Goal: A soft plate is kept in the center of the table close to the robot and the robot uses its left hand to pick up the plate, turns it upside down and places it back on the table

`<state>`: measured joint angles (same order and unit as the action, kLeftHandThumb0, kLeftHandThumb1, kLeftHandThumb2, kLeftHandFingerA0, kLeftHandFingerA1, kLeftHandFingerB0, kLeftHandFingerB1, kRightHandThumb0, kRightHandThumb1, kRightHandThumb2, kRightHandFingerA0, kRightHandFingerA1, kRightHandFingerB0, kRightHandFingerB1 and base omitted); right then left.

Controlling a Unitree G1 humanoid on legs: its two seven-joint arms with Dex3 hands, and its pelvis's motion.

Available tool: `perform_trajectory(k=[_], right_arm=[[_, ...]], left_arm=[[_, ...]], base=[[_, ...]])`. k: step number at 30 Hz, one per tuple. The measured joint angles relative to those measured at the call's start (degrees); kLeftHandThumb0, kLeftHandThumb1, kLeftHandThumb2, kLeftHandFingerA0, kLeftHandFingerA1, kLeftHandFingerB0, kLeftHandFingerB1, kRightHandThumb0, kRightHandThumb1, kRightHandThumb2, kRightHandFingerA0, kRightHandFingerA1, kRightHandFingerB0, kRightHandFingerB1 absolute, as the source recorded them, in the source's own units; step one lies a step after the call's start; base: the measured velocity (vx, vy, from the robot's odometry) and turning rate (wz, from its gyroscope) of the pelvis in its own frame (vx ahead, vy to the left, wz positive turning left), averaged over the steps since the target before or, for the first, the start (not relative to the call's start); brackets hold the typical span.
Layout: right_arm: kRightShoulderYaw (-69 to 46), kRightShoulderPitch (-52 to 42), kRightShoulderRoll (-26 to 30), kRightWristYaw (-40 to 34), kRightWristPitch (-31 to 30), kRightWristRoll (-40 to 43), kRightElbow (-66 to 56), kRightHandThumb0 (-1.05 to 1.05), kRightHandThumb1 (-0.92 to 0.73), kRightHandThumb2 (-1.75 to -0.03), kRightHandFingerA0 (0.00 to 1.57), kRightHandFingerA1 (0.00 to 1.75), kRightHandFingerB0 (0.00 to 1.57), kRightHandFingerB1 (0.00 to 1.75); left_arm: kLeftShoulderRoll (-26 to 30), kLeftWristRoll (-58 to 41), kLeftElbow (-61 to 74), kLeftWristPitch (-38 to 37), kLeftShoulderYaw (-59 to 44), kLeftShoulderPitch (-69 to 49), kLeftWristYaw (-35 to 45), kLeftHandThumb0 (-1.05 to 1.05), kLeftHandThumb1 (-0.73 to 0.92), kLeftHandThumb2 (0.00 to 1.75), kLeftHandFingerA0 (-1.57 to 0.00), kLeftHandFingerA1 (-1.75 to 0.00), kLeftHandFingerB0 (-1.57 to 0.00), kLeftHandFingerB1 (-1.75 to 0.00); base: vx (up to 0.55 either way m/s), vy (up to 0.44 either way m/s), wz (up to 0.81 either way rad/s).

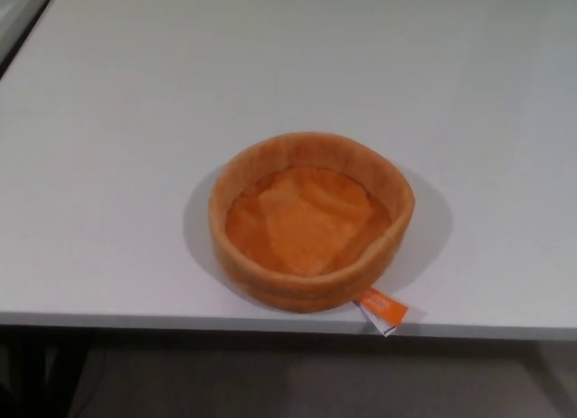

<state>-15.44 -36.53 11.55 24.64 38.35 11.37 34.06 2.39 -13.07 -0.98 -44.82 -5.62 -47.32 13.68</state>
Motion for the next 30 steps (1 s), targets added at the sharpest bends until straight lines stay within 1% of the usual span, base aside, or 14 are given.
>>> perform_trajectory(k=[1,2,4,5,6,9,15,16,17,20,21,25,26,30], right_arm=[[-0.12,-0.03,0.0,0.37,0.42,0.3,0.0,-0.68,-0.82,-0.66,0.59,0.37,0.45,0.35],[-0.36,-0.09,0.0,1.12,1.34,0.85,0.04,-0.68,-0.67,-1.02,0.52,0.55,0.38,0.5],[-0.78,-0.1,0.0,2.29,2.74,1.76,0.27,-0.67,-0.83,-0.67,0.6,0.38,0.45,0.35],[-1.09,-0.07,0.0,3.25,3.97,2.54,0.63,-0.68,-0.82,-0.66,0.61,0.38,0.46,0.35],[-1.29,-0.09,-0.01,4.08,4.85,3.16,0.9,-0.67,-0.82,-0.65,0.59,0.37,0.45,0.34],[-1.53,-0.61,-0.03,5.9,6.46,4.62,0.96,-0.68,-0.83,-0.66,0.58,0.38,0.45,0.34],[-1.87,-0.73,-0.3,8.18,9.17,6.16,1.0,-0.67,-0.83,-0.67,0.6,0.39,0.45,0.34],[-1.93,-0.76,-0.44,8.45,9.49,6.37,1.18,-0.66,-0.84,-0.67,0.6,0.38,0.45,0.34],[-2.02,-0.77,-0.59,8.58,9.86,6.49,1.55,-0.67,-0.68,-1.02,0.51,0.55,0.37,0.49],[-2.3,-0.73,-0.91,8.97,11.23,6.74,2.77,-0.68,-0.67,-1.01,0.52,0.55,0.38,0.49],[-2.36,-0.62,-0.94,9.12,11.5,6.82,3.22,-0.69,-0.82,-0.65,0.6,0.38,0.45,0.34],[-2.47,0.55,-1.03,9.81,11.64,7.06,5.06,-0.68,-0.82,-0.65,0.58,0.37,0.45,0.34],[-2.47,0.78,-1.06,9.92,11.64,7.07,5.21,-0.67,-0.82,-0.66,0.59,0.38,0.45,0.34],[-2.46,1.06,-1.34,10.05,11.65,7.08,5.07,-0.68,-0.83,-0.66,0.59,0.38,0.44,0.34]], left_arm=[[0.08,-0.31,1.69,-0.2,-0.19,-0.22,0.02,-0.96,0.87,0.68,-0.27,-0.48,-0.25,-0.32],[0.29,-0.97,5.02,-0.69,-0.61,-0.52,0.09,-0.93,0.88,0.68,-0.28,-0.48,-0.24,-0.33],[0.7,-1.86,9.49,-1.38,-1.34,-0.66,0.25,-0.94,0.88,0.68,-0.27,-0.48,-0.24,-0.33],[1.27,-2.33,12.65,-1.93,-2.14,-0.51,0.33,-0.94,0.67,1.08,-0.24,-0.55,-0.2,-0.44],[1.8,-2.77,14.94,-2.24,-2.75,-0.39,0.4,-1.0,0.87,0.67,-0.27,-0.46,-0.26,-0.31],[3.99,-3.25,19.19,-2.6,-4.94,0.87,0.66,-0.99,0.85,0.67,-0.3,-0.42,-0.28,-0.32],[9.04,-2.66,24.72,-2.45,-8.85,9.6,1.1,-1.03,0.7,0.75,-0.33,-0.44,-0.29,-0.35],[9.59,-2.5,25.54,-2.29,-8.95,10.79,1.15,-0.95,0.63,1.08,-0.32,-0.55,-0.21,-0.43],[10.13,-2.26,25.89,-2.06,-8.93,12.2,1.23,-0.97,0.63,1.07,-0.31,-0.54,-0.25,-0.45],[11.77,-0.23,26.43,-1.39,-9.01,17.13,1.54,-0.95,0.77,0.64,-0.34,-0.45,-0.37,-0.37],[11.91,0.75,26.64,-1.23,-9.11,18.46,1.54,-0.96,0.77,0.64,-0.35,-0.44,-0.37,-0.35],[11.75,4.56,27.25,-0.53,-8.9,22.48,1.52,-0.91,0.62,1.07,-0.27,-0.51,-0.28,-0.44],[11.69,5.39,27.34,-0.36,-8.75,23.42,1.52,-0.97,0.82,0.66,-0.32,-0.42,-0.34,-0.32],[11.41,8.8,27.74,0.74,-7.38,28.11,1.53,-0.93,0.79,0.65,-0.36,-0.42,-0.36,-0.32]], base=[[0.0,0.0,0.0],[0.0,0.0,0.0],[0.0,0.0,0.0],[0.0,0.0,0.0],[0.0,0.0,0.0],[0.0,0.0,0.0],[0.0,0.0,0.0],[0.0,0.0,0.0],[0.0,0.0,0.0],[0.0,0.0,0.0],[0.0,0.0,0.0],[0.0,0.0,0.0],[0.0,0.0,0.0],[0.0,0.0,0.0]])
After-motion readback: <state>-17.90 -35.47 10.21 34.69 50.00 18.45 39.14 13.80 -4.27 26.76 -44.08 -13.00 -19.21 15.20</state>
